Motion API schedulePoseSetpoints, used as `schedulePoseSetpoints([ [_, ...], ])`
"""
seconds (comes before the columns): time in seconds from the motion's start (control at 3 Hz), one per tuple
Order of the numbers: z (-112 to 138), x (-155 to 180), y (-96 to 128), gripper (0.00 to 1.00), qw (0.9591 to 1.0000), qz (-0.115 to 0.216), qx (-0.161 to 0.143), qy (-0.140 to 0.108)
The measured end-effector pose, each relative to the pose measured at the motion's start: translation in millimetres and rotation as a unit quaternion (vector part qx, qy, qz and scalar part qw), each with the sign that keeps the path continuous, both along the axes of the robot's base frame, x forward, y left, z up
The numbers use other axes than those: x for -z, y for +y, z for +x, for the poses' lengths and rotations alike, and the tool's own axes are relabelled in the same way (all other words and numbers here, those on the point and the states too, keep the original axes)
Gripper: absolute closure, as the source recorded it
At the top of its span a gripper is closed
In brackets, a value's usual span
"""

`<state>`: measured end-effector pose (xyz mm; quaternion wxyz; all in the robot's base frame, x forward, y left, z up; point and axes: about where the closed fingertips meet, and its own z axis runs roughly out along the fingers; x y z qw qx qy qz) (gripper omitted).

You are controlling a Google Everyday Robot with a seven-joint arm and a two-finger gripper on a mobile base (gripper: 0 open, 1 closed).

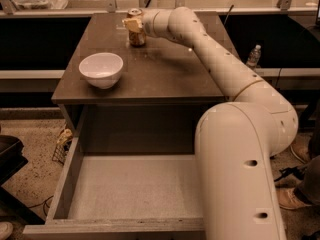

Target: Place orange can into top drawer

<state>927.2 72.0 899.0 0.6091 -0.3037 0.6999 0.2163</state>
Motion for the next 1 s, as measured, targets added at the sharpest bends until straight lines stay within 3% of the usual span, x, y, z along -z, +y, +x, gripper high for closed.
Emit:
schedulePoseSetpoints([
  [0.33, -12, -43, -25, 1.00, 0.9993, 0.004, 0.020, -0.033],
  [0.67, -38, -91, -63, 1.00, 0.9962, -0.001, 0.055, -0.067],
  [1.0, -79, -131, -102, 1.00, 0.9919, -0.015, 0.090, -0.088],
])
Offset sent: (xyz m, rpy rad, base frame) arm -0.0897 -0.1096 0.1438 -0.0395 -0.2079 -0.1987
